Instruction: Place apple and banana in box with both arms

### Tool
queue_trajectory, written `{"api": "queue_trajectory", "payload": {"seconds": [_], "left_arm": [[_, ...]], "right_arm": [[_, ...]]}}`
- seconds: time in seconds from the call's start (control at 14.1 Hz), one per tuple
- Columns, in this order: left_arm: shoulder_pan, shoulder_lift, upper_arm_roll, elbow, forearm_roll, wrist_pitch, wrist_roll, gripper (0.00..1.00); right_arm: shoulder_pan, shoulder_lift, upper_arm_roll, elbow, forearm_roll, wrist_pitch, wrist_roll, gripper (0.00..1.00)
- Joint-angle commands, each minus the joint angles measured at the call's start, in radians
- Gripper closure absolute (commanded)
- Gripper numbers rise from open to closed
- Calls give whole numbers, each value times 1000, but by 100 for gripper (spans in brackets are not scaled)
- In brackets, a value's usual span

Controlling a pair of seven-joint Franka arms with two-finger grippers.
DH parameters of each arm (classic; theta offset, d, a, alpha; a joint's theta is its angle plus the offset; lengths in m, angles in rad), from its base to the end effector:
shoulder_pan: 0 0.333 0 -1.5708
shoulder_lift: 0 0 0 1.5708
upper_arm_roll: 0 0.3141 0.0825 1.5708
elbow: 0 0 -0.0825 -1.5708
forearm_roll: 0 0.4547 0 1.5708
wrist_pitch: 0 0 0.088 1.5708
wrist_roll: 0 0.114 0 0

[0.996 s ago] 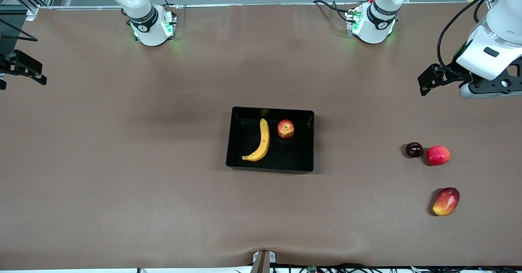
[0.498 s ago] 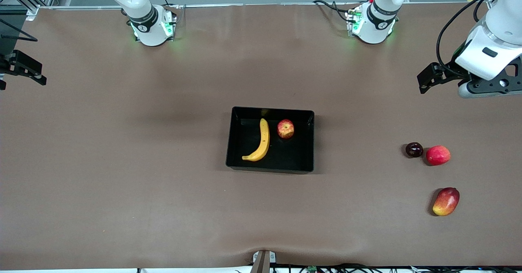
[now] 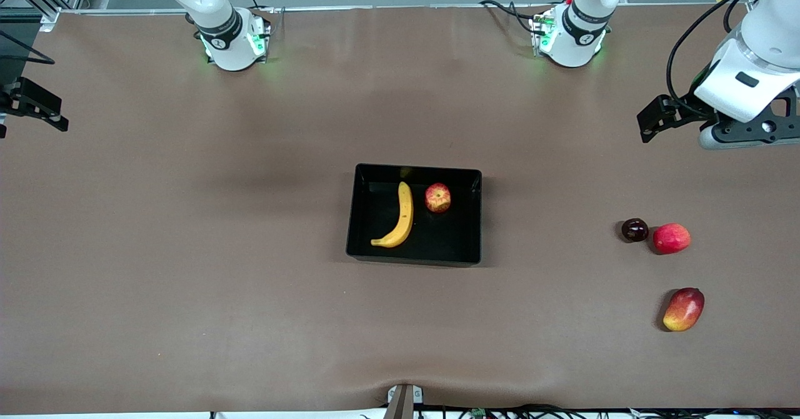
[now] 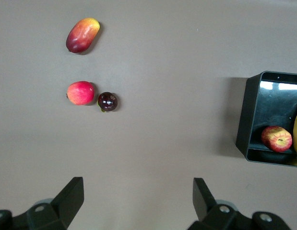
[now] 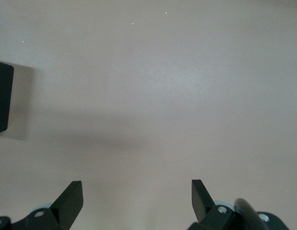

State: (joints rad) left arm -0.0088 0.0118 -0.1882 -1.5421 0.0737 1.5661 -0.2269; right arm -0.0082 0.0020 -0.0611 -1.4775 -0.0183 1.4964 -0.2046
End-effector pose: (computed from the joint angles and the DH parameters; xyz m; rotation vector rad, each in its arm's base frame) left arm 0.6184 -0.1142 0.6238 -3.0737 -0.0472 -0.0418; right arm 0.6167 -0.0450 0.6581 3.1140 0.2086 0.0222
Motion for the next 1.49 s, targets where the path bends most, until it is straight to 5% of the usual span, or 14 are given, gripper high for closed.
{"api": "queue_trajectory", "payload": {"seconds": [0.0,1.07,1.42], "left_arm": [[1,-15,1,10,-25,-21,12,0],[27,-30,13,14,-60,-75,107,0],[27,-30,13,22,-58,-81,121,0]], "right_arm": [[-7,0,3,8,-2,13,5,0],[-12,1,1,6,-2,8,7,0],[-53,0,-6,-3,97,-2,11,0]]}}
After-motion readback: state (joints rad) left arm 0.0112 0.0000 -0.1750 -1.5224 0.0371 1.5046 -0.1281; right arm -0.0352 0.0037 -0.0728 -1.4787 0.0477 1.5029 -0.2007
